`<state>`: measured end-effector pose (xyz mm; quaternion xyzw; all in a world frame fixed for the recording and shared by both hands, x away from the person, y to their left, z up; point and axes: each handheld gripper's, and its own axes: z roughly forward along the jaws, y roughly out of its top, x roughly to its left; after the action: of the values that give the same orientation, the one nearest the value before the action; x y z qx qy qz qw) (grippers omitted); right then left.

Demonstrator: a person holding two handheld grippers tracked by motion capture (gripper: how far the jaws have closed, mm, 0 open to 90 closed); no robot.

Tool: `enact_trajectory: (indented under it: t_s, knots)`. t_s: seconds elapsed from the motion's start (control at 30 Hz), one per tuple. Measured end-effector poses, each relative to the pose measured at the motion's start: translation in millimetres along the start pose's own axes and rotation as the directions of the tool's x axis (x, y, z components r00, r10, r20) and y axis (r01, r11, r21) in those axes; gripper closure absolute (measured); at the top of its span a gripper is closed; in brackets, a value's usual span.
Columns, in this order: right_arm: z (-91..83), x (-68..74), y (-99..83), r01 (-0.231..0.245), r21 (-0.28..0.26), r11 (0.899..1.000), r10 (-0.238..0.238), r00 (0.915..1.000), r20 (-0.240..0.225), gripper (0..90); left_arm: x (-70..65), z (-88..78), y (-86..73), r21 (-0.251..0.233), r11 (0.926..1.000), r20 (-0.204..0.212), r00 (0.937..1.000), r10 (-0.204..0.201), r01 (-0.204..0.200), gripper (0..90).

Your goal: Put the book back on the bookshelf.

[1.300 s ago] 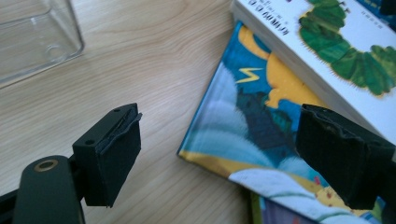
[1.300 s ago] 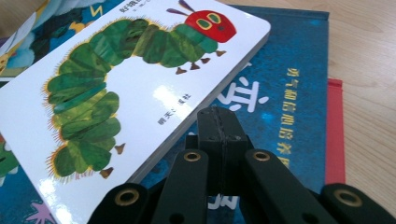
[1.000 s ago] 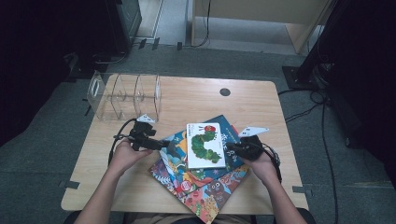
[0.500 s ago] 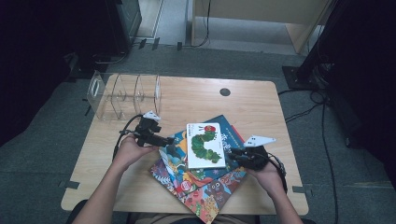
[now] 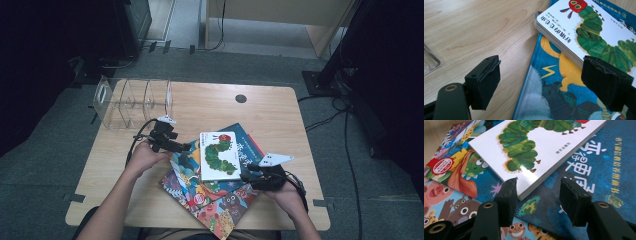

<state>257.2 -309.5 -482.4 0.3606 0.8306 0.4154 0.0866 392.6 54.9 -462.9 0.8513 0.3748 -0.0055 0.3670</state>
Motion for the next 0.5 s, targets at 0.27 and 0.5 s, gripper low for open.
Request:
enact_trajectory:
  t_s: [0.27,0.5]
  knots:
    - [11.6,3.3,0.2,0.032,0.03,0.999,-0.031,0.9992,-0.026,46.3,1.7,4.3,-0.3,0.018,0.9998,-0.011,0.9999,0.0,0.001,16.6]
    - [17.1,2.1,3.9,0.046,0.021,0.999,-0.045,0.9974,-0.056,47.5,1.7,1.1,-0.7,0.014,0.9999,-0.022,0.9997,0.005,-0.004,16.6]
